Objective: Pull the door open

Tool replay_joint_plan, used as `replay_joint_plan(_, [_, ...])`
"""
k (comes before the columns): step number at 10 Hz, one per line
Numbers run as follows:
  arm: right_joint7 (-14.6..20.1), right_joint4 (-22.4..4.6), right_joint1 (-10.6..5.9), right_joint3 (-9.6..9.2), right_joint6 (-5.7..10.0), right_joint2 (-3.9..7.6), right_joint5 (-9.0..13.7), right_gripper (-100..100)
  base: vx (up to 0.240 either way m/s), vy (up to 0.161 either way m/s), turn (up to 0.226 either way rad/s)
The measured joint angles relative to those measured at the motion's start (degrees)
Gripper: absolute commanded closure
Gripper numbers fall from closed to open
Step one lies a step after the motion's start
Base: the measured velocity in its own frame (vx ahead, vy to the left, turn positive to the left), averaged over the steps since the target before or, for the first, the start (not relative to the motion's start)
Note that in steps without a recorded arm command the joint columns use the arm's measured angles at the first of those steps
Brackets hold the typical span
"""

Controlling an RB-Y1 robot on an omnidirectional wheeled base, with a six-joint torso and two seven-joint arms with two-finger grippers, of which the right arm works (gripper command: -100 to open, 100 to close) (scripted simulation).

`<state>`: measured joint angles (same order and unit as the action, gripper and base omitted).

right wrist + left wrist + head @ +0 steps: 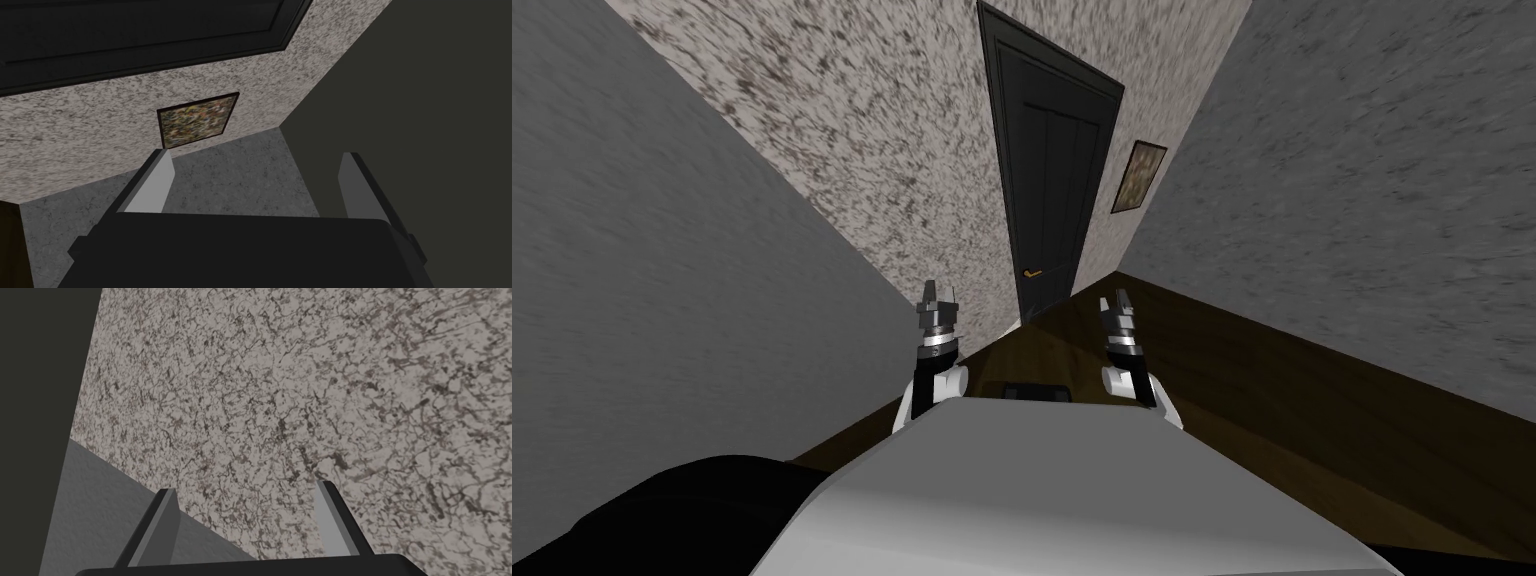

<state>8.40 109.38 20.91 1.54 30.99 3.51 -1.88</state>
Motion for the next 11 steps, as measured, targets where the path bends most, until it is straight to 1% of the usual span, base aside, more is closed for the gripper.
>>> replay_joint_plan(1, [-0.02,-1.6,-0.54,0.02,0.57,0.25,0.22,-100,0.072,-0.021,0.155])
replay_joint_plan(4, [-0.19,-6.33,-2.4,-0.25,1.46,1.02,1.07,-100,0.09,-0.029,0.184])
replay_joint_plan(5, [-0.27,-7.97,-3.13,-0.34,1.8,1.3,1.37,-100,0.059,-0.025,0.059])
replay_joint_plan(7, [-0.31,-10.13,-3.76,-0.45,2.22,1.65,1.74,-100,0.065,-0.032,0.152])
replay_joint_plan(8, [-0.43,-11.89,-4.49,-0.57,2.72,1.81,1.99,-100,0.052,-0.028,0.066])
replay_joint_plan(9, [-0.41,-13.02,-4.86,-0.54,3.07,2.05,2.19,-100,0.047,-0.015,0.109])
replay_joint_plan(10, [-0.4,-14.27,-5.27,-0.58,3.24,2.29,2.43,-100,0.069,-0.028,0.184])
replay_joint_plan(11, [-0.44,-16.09,-5.85,-0.69,3.79,2.54,2.73,-100,0.085,-0.03,0.216])
